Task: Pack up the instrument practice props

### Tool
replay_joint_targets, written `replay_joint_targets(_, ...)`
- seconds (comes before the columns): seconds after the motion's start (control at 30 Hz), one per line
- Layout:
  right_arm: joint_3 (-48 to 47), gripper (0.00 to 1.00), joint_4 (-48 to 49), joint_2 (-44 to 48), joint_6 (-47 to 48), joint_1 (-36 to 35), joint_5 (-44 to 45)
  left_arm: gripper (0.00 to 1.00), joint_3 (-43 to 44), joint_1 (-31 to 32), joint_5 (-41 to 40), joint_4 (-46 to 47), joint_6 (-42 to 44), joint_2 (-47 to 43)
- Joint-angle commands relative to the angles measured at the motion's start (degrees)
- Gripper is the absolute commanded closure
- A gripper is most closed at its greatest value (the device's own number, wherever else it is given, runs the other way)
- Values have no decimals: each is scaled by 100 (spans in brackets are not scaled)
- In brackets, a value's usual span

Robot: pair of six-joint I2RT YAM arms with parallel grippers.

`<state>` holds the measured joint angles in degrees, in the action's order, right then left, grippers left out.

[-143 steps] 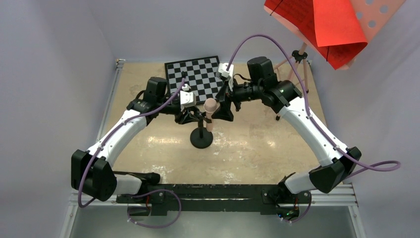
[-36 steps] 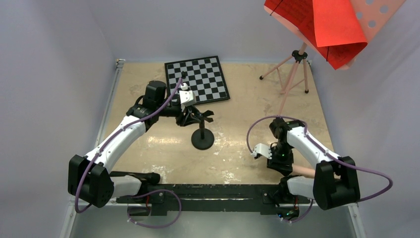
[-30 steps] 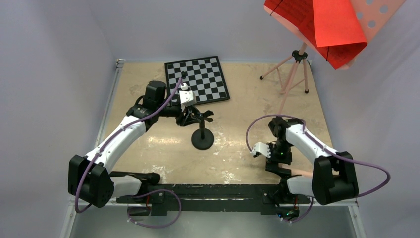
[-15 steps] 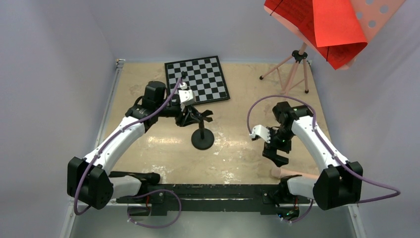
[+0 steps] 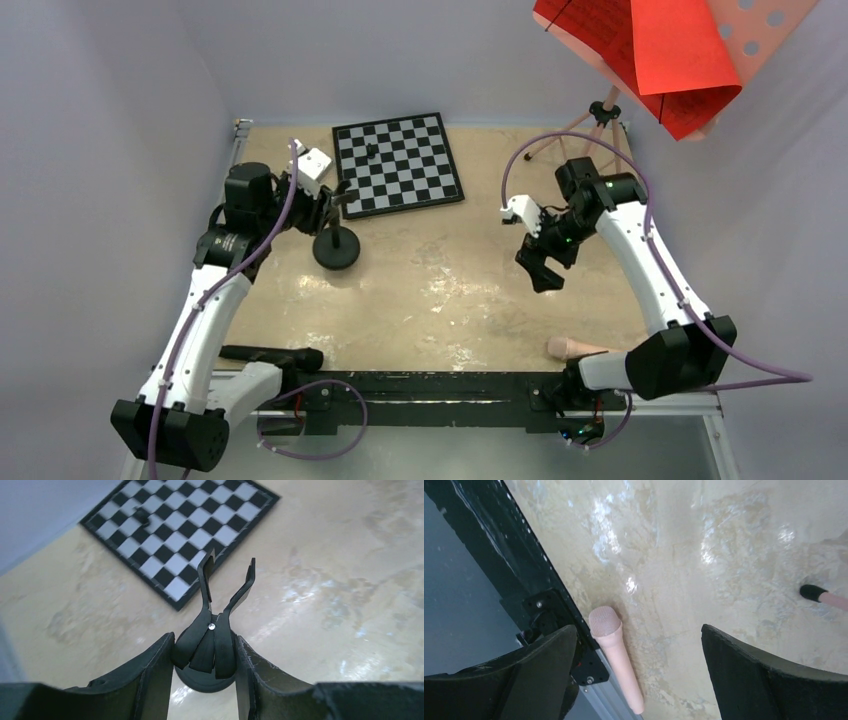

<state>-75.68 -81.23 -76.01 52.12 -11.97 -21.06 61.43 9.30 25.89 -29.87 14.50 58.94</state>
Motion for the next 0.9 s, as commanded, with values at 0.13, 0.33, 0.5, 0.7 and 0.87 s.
replay_joint_targets(0.13,-1154,1,137,-319,-1027,13,-744,100,-108,-977,-3238,267,-448,-482)
replay_joint_targets(0.33,-1165,1,94,-296,-1081,-163,-749,100,-315,-2049,-2356,596,-633,-588)
replay_joint_targets(0.5,-989,1,92,-151,-1108,-292,-767,100,-698,-2204,-2210,963,-595,-736)
replay_joint_targets(0.7,-1037,1,101,-171,-1195,-324,-750,100,-1014,-2633,-2387,1327,-344,-571)
replay_joint_targets(0.87,-1094,1,12,-173,-1186,-328,-751,100,-1058,-2920,-2160,1503,-370,-474)
